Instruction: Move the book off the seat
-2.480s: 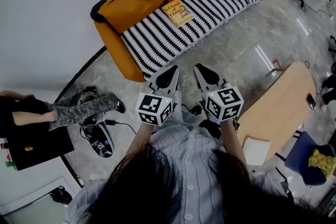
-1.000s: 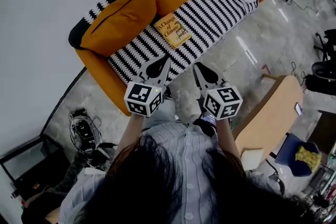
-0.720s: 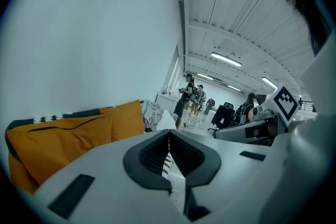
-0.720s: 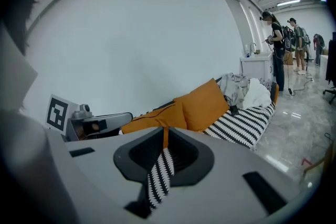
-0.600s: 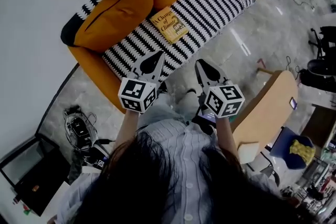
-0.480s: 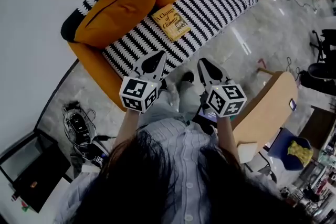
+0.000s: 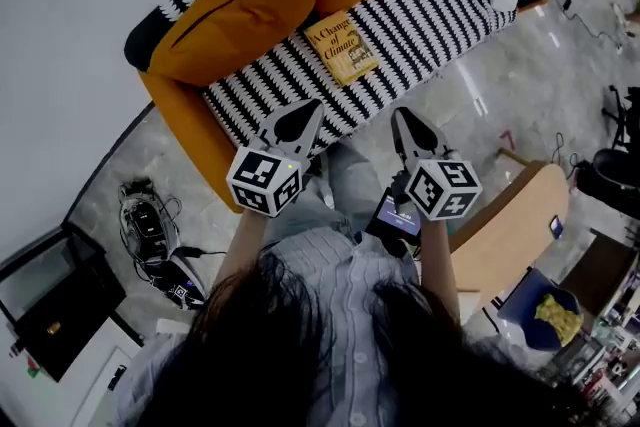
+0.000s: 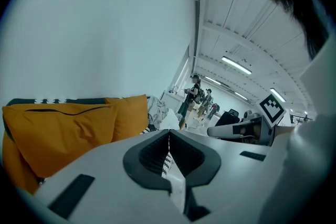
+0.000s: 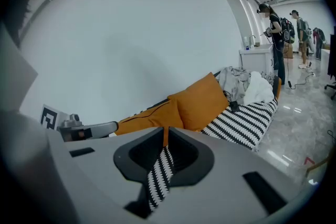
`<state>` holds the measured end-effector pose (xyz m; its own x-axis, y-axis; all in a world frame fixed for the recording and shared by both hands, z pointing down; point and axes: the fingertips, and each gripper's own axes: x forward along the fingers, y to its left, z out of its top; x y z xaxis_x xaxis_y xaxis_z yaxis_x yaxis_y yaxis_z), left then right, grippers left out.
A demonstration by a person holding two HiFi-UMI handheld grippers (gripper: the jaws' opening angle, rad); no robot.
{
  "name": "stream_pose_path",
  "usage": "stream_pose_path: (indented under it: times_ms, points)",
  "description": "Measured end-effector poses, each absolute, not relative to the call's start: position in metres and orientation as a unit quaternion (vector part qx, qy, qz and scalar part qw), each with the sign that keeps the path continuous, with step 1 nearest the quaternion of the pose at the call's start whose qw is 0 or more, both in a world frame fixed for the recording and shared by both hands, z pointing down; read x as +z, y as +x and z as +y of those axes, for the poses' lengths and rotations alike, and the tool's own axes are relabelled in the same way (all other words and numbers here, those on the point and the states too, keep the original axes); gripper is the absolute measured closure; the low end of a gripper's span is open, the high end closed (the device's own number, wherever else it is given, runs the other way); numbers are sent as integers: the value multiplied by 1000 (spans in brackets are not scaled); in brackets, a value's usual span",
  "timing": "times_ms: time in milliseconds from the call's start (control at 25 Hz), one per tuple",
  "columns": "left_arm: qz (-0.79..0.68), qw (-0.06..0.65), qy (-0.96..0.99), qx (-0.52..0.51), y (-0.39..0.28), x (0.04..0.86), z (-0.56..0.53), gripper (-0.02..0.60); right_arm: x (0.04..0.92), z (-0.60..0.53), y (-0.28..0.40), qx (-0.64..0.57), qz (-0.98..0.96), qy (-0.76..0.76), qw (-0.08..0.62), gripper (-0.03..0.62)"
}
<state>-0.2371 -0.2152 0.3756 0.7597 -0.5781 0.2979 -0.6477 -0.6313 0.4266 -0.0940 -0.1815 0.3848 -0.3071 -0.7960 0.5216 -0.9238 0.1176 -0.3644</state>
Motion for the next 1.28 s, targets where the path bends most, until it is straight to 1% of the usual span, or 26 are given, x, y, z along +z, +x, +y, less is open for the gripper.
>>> stream_pose_path:
  times_ms: [160, 360, 600, 800, 1280]
  points:
    - [-348, 263, 896, 80, -231, 387, -237, 569, 392, -213, -81, 329, -744, 574, 97, 554]
    - [-350, 283, 889, 89, -218, 414, -269, 569, 409, -251, -65, 337, -749, 561, 104, 554]
    - [-360, 295, 879, 106, -201, 456, -310, 569, 453, -289, -38, 356, -749, 542, 133, 554]
    - [-359, 310, 872, 125, -194, 494, -330, 568, 502, -308, -26, 377, -739, 536, 157, 554]
    - [-361, 332, 845, 214, -185, 628, -376, 568, 647, -347, -18, 436, -721, 499, 202, 554]
